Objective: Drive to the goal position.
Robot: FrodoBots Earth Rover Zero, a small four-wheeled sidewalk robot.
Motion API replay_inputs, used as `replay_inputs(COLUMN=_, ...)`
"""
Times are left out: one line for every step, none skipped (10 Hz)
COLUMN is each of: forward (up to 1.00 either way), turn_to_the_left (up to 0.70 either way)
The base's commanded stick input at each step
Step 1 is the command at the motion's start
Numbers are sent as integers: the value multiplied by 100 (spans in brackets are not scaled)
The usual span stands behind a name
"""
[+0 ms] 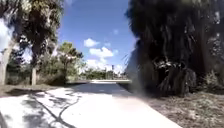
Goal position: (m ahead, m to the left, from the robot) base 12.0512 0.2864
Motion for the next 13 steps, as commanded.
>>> replay_inputs(forward=70, turn_to_the_left=0)
replay_inputs(forward=70, turn_to_the_left=0)
replay_inputs(forward=70, turn_to_the_left=0)
replay_inputs(forward=70, turn_to_the_left=0)
replay_inputs(forward=70, turn_to_the_left=0)
replay_inputs(forward=70, turn_to_the_left=0)
replay_inputs(forward=70, turn_to_the_left=0)
replay_inputs(forward=70, turn_to_the_left=0)
replay_inputs(forward=70, turn_to_the_left=0)
replay_inputs(forward=70, turn_to_the_left=0)
replay_inputs(forward=70, turn_to_the_left=0)
replay_inputs(forward=70, turn_to_the_left=0)
replay_inputs(forward=70, turn_to_the_left=0)
